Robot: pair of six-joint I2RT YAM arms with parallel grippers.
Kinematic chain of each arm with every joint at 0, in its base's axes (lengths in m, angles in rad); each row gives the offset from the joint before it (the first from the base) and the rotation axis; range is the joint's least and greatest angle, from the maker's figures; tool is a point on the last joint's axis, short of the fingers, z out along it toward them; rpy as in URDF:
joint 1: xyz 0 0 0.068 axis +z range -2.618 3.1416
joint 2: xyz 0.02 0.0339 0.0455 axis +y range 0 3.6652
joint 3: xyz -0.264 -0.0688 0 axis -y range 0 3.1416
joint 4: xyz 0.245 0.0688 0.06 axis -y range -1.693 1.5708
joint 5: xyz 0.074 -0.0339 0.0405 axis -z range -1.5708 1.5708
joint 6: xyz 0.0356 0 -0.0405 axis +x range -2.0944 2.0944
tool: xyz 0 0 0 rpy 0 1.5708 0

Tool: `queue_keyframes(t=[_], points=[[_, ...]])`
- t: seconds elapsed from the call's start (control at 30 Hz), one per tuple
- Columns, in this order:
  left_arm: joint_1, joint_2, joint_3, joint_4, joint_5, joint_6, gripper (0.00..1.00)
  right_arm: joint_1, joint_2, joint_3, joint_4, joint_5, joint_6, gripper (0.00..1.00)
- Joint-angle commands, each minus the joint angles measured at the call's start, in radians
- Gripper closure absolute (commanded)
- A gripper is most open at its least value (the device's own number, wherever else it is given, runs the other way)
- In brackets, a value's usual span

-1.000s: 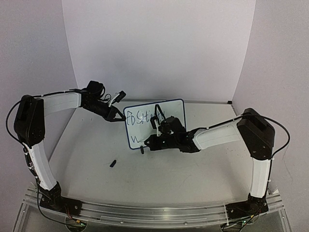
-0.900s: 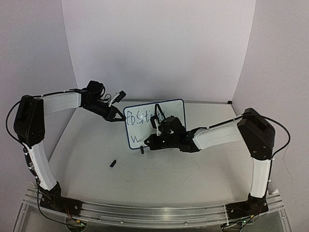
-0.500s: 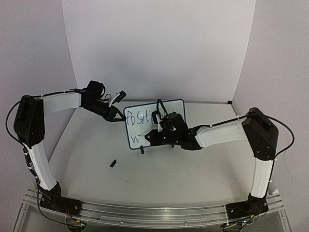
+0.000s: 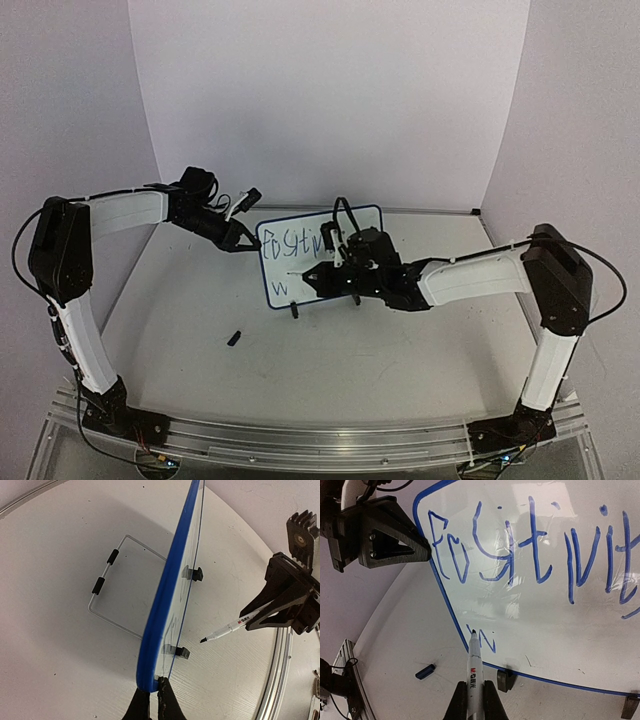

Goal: Write a sentence on the whiteboard
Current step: Write on the whiteboard with the whiteboard marker without the cap.

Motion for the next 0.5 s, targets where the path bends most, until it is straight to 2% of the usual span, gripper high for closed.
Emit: queue_keyframes(t=[0.0,0.47], points=[[-0.007,-0.036,0.023,-0.021,-0.048,0.04,1.0,-0.002,0.049,0.032,0.025,0.004,0.014,1.0],[-0.007,-0.031,0.024,-0.02,-0.048,0.04,1.0,-0.004,0.082,0.063,0.001,0.052,0.013,1.0]])
